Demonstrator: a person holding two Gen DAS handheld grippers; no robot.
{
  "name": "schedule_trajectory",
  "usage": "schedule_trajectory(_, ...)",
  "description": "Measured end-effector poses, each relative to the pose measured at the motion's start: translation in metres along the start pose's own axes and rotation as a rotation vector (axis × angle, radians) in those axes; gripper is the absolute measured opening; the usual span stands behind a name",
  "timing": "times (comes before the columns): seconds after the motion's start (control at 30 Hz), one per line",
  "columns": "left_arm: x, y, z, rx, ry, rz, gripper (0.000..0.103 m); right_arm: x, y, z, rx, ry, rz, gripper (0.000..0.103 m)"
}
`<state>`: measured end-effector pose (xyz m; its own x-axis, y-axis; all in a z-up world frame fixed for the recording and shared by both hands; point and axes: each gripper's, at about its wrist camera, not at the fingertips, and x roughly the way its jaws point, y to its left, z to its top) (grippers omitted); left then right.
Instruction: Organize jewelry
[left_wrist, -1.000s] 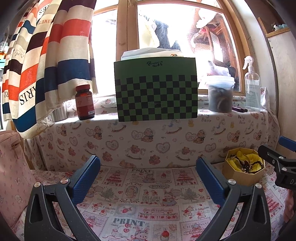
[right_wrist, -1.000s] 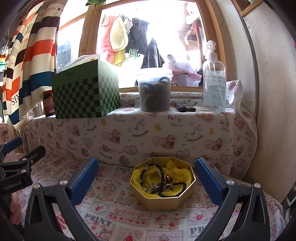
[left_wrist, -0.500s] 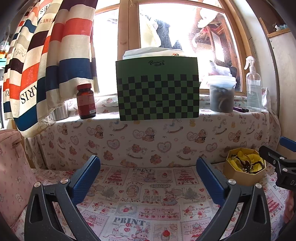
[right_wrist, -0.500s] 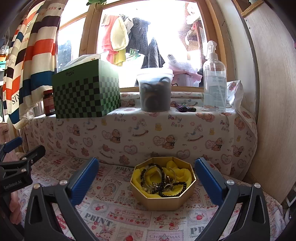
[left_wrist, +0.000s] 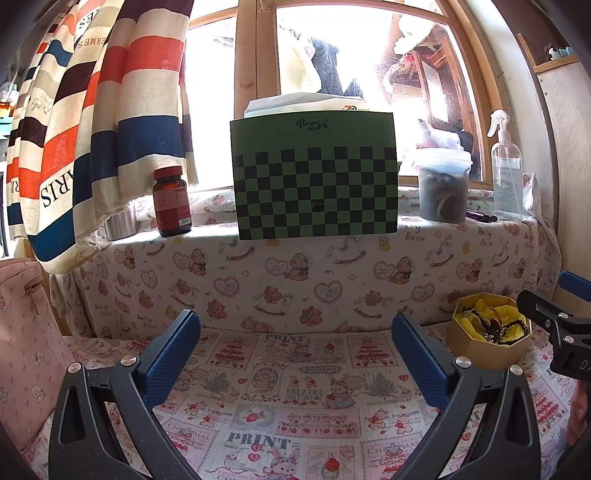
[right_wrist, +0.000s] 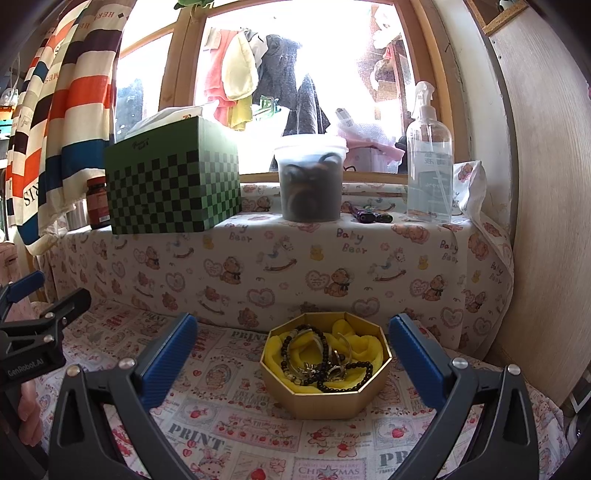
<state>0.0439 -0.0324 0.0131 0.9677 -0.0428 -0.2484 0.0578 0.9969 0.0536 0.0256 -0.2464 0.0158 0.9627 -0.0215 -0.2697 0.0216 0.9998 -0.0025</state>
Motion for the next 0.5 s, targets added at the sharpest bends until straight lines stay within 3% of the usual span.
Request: schedule_trajectory(0.5,0.0007,0.0010,-0.0011,0.003,0.004,0.009,0.103,0.0002,0.0004,-0.0001,-0.003,0.002,0.001,0.103)
